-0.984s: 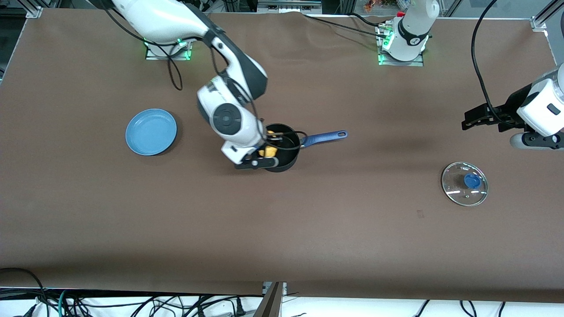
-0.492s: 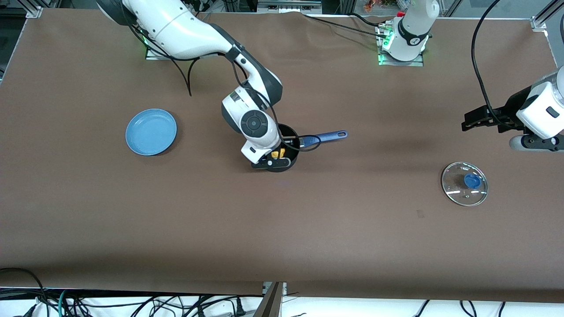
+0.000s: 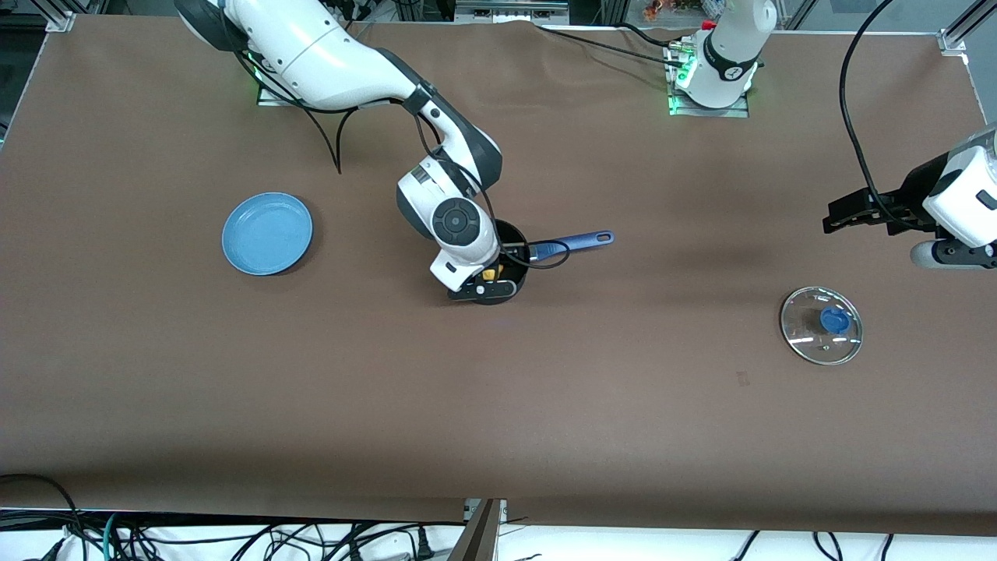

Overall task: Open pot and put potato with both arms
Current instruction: 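Carry the potato over the saucepan with the right gripper while the left gripper withdraws, then open the right gripper to drop the potato into the saucepan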

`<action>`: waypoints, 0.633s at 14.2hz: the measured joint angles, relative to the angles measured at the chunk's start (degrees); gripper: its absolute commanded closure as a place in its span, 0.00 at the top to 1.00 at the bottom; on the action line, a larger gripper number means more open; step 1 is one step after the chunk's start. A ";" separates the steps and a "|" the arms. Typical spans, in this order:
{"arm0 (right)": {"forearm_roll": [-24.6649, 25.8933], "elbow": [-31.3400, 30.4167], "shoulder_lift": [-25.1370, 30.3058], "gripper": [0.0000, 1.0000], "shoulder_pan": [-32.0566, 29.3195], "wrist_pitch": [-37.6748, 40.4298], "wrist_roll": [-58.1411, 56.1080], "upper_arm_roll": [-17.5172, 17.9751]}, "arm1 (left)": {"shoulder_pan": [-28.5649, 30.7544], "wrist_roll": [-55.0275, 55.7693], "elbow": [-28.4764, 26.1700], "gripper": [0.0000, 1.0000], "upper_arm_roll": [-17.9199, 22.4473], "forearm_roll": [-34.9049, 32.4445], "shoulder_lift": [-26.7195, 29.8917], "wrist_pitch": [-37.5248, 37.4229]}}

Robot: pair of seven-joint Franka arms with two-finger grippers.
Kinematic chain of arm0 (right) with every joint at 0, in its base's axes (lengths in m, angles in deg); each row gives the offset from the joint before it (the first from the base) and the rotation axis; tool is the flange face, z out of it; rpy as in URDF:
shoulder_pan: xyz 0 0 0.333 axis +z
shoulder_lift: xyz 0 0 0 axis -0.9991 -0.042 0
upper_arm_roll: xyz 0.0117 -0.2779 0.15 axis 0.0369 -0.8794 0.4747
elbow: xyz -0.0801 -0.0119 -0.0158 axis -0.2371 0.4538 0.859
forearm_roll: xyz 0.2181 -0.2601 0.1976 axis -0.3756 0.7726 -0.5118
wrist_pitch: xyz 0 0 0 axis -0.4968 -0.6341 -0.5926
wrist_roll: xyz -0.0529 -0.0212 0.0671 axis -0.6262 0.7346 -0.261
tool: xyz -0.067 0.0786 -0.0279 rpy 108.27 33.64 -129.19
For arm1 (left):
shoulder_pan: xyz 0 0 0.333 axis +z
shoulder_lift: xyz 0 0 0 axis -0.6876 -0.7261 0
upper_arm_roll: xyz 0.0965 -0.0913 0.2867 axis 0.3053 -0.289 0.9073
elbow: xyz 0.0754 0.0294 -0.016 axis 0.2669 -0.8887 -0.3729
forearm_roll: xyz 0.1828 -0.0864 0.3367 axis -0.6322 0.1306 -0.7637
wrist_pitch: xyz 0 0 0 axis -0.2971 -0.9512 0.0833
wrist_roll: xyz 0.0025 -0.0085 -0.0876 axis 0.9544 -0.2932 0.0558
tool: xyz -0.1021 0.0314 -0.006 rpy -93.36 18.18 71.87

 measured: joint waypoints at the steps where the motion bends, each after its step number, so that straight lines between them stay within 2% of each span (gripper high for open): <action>1: 0.05 0.55 1.59 1.00 -0.04 1.49 0.00 -0.80 | -0.03 0.00 0.00 1.00 0.00 0.00 -0.01 0.00; 4: 0.18 1.49 9.18 1.00 -0.25 8.09 -0.07 -5.21 | -0.11 0.00 0.00 1.00 0.00 0.00 -0.02 0.00; 9: 0.00 1.57 21.94 1.00 -1.64 20.11 -1.86 -16.60 | -0.53 0.00 -0.01 1.00 0.09 0.00 -0.04 0.00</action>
